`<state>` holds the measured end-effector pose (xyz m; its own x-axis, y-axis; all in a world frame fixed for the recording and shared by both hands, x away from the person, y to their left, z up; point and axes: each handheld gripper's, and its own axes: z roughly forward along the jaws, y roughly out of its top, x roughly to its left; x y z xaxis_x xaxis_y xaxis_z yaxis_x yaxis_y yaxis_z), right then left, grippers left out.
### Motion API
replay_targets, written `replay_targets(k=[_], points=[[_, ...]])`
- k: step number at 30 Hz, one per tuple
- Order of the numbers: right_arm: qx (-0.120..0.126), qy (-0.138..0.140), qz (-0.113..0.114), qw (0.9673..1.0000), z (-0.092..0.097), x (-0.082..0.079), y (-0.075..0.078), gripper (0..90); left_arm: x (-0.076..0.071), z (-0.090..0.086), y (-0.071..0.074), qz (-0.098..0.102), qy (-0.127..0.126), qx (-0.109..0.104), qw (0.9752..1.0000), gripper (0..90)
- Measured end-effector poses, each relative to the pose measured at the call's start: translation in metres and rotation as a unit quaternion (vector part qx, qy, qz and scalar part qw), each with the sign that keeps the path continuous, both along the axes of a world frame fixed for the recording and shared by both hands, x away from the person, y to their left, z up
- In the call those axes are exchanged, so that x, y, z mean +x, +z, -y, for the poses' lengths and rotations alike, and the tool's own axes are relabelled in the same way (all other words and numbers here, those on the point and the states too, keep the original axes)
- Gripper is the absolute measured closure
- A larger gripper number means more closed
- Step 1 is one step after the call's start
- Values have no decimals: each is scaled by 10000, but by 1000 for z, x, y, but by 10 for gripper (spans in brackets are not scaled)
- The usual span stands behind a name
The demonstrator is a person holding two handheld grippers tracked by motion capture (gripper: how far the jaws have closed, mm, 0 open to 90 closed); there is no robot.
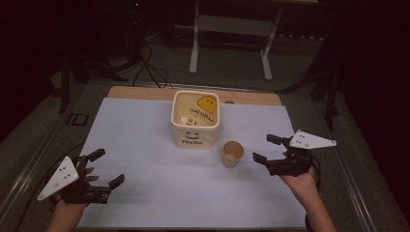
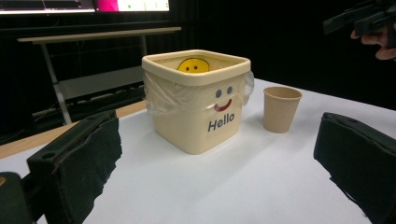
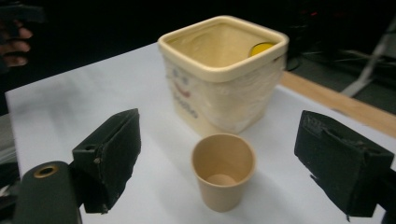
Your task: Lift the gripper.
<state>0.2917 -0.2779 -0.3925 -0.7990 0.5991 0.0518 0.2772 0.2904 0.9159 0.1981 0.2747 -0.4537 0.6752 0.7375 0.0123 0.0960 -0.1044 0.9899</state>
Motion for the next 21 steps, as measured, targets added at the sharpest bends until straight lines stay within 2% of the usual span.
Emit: replay_targets(k=[6,11,21], points=[[-102,209,-153,9996,-13,13,-10,162,-1,0,0,6,-21,32,10000,16],[-182,280,-266,9991,-21,19,-16,175,0,0,0,2,-32,29,10000,17],[-562,563,-370,9961,-37,31,-29,214,0,1,0,-6,-52,58,10000,17]])
